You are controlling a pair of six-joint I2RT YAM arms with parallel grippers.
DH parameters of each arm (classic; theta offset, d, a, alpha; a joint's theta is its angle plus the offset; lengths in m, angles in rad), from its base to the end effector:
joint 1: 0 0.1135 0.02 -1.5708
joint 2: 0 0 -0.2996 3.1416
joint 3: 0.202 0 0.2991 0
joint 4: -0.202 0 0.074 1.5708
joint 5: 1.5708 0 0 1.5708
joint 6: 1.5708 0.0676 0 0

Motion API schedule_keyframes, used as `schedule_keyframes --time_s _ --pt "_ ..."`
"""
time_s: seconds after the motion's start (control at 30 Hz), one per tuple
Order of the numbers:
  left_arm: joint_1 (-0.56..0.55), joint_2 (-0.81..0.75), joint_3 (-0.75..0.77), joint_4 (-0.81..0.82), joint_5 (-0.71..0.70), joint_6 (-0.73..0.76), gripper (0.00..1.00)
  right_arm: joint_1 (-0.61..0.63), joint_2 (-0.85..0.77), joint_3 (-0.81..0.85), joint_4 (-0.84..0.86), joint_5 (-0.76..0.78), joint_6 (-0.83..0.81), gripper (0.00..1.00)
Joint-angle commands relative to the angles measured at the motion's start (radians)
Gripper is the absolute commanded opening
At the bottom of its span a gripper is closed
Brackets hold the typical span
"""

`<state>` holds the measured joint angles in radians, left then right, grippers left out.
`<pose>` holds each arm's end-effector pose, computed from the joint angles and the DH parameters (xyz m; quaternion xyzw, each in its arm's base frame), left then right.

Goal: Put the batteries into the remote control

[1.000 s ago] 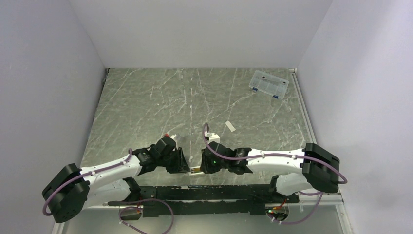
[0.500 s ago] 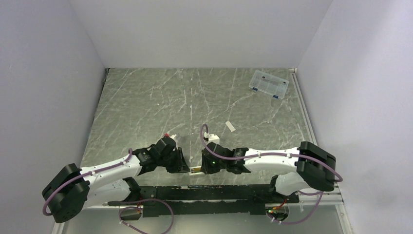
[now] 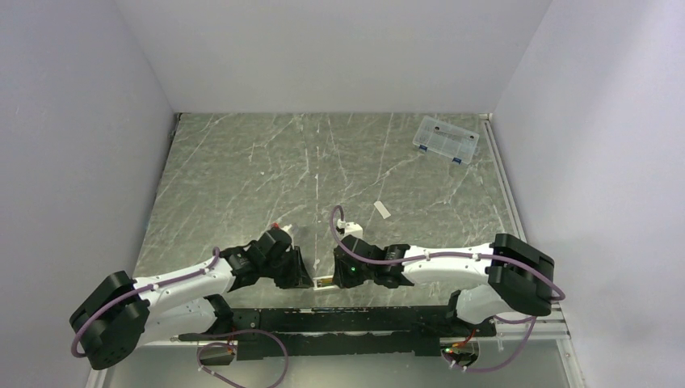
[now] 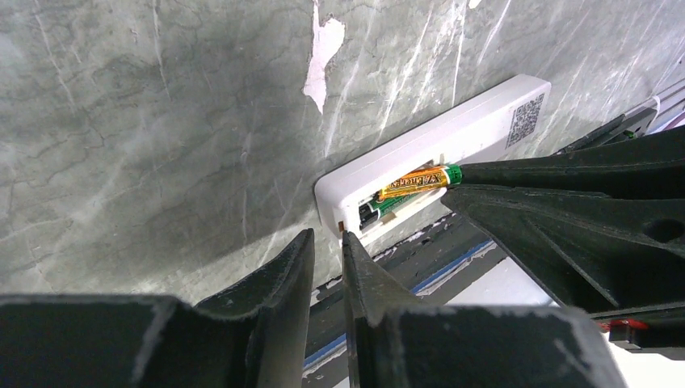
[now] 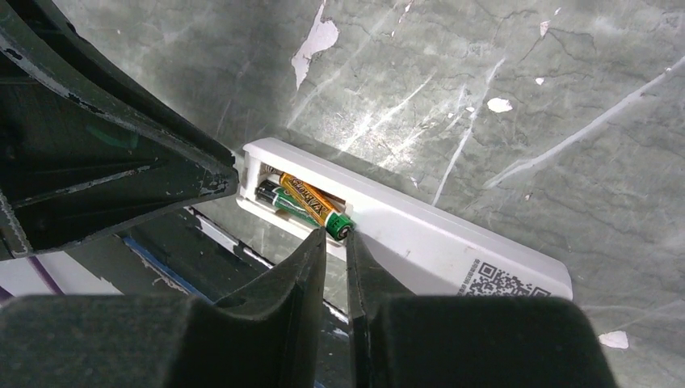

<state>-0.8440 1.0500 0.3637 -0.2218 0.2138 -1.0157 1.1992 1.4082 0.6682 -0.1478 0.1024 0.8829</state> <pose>0.1367 -0.1753 0.1237 -0.0460 0.9397 -0.3196 0.1125 0.1217 0.2933 0.1463 -0.1313 0.9320 0.2642 0.2106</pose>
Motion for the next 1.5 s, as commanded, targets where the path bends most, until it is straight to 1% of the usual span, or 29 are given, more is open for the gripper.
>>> schedule_keyframes --time_s 0.0,0.3,0.6,0.97,1.1,1.33,1.47 --pt "-0.003 -0.001 0.002 0.023 0.012 0.001 0.25 -0.003 0.009 0.044 0.024 0.002 -0.007 0.17" --pt "-0.004 0.011 0.009 0.028 0.013 0.005 0.25 -0.003 0.045 0.071 0.016 -0.028 -0.031 0.13" --pt "-0.004 0.041 0.018 0.046 0.019 0.014 0.25 -0.003 0.075 0.098 0.009 -0.061 -0.051 0.11" --pt "-0.004 0.068 0.040 0.051 0.018 0.031 0.22 -0.003 0.140 0.155 -0.036 -0.098 -0.097 0.04" --pt "-0.004 0.076 0.045 0.055 0.018 0.035 0.21 -0.003 0.166 0.184 -0.082 -0.090 -0.100 0.03" --pt "-0.003 0.084 0.055 0.054 0.014 0.047 0.21 0.004 0.226 0.257 -0.233 -0.016 -0.094 0.02" --pt "-0.004 0.091 0.063 0.058 0.017 0.058 0.21 0.010 0.263 0.290 -0.294 -0.001 -0.094 0.02"
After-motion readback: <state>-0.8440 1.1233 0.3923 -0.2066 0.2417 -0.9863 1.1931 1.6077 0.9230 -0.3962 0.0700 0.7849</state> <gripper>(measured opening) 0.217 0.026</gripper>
